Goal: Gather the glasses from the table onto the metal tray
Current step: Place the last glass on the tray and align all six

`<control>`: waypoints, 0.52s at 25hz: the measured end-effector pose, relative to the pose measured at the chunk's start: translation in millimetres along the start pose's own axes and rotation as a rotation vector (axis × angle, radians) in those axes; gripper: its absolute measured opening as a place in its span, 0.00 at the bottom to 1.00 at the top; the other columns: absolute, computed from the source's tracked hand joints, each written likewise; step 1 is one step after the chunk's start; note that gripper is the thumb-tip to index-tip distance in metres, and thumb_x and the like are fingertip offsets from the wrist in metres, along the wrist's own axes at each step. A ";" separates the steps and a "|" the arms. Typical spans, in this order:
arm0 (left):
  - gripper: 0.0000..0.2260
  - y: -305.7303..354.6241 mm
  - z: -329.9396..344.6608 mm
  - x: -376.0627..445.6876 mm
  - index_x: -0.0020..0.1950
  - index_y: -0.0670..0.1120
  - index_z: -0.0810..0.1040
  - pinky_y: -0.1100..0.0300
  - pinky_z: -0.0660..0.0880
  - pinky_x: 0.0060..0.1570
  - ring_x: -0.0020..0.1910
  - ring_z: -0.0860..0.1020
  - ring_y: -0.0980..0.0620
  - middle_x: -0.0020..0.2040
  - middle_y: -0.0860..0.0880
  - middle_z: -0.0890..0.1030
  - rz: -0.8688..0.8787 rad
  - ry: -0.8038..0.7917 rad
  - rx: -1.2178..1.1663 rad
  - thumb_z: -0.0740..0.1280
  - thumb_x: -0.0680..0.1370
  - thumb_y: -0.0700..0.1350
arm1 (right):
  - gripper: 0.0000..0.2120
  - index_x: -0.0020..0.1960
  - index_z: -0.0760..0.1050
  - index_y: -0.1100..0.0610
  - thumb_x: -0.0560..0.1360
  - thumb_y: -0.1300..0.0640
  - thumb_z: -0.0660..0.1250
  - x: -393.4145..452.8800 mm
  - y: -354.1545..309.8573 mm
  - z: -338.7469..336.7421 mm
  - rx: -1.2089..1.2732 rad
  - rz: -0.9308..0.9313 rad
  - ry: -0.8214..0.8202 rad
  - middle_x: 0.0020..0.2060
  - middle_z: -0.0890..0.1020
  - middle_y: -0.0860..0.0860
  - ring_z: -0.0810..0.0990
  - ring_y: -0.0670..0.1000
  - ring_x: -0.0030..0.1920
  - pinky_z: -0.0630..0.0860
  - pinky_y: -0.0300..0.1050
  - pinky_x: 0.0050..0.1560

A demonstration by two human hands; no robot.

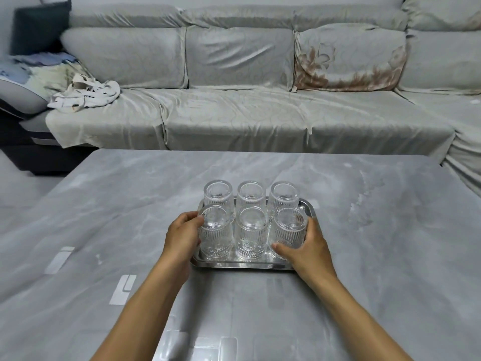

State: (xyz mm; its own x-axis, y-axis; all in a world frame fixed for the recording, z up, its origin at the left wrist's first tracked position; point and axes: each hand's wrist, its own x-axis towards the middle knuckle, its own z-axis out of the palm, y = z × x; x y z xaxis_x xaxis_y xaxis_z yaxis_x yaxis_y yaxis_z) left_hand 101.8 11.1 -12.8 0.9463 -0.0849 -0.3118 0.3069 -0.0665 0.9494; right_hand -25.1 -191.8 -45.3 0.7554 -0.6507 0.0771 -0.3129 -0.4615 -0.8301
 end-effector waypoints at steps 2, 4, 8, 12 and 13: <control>0.06 -1.1 0.0 0.3 0.44 0.49 0.80 0.54 0.75 0.45 0.42 0.79 0.49 0.44 0.48 0.82 0.008 0.000 -0.003 0.65 0.76 0.40 | 0.46 0.73 0.61 0.50 0.62 0.49 0.80 0.0 0.4 1.1 -0.003 -0.010 -0.003 0.66 0.75 0.49 0.74 0.52 0.64 0.72 0.51 0.63; 0.06 -2.1 0.1 -0.4 0.44 0.49 0.80 0.53 0.75 0.46 0.41 0.79 0.48 0.42 0.49 0.82 0.019 -0.003 -0.002 0.65 0.76 0.40 | 0.46 0.74 0.60 0.51 0.62 0.49 0.79 0.2 0.5 1.3 -0.009 -0.017 -0.004 0.67 0.75 0.50 0.74 0.53 0.65 0.72 0.52 0.63; 0.06 -3.1 0.2 -1.3 0.42 0.49 0.81 0.53 0.76 0.48 0.41 0.79 0.50 0.41 0.50 0.82 0.053 0.005 0.005 0.65 0.76 0.40 | 0.46 0.74 0.60 0.51 0.63 0.50 0.80 0.6 1.4 0.9 -0.004 -0.019 -0.004 0.68 0.74 0.50 0.73 0.53 0.66 0.71 0.52 0.64; 0.06 -4.5 0.4 -1.6 0.42 0.50 0.80 0.54 0.75 0.45 0.38 0.78 0.51 0.40 0.51 0.82 0.063 -0.003 0.012 0.65 0.75 0.41 | 0.47 0.74 0.60 0.50 0.62 0.51 0.80 0.5 1.0 1.0 0.011 -0.019 0.001 0.67 0.75 0.49 0.74 0.53 0.65 0.72 0.50 0.63; 0.06 -5.0 0.3 -1.5 0.43 0.50 0.80 0.54 0.75 0.45 0.38 0.78 0.51 0.40 0.51 0.82 0.065 -0.004 0.016 0.65 0.75 0.41 | 0.46 0.74 0.60 0.50 0.62 0.51 0.80 0.5 0.8 1.2 0.008 -0.020 0.004 0.67 0.75 0.49 0.74 0.52 0.65 0.72 0.49 0.62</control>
State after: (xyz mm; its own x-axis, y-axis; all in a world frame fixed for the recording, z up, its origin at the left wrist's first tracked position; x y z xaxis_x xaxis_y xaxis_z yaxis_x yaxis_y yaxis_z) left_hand 98.8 11.2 -17.1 0.9638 -0.0934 -0.2497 0.2431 -0.0762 0.9670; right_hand -24.3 -191.8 -46.6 0.7588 -0.6442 0.0958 -0.2934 -0.4694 -0.8328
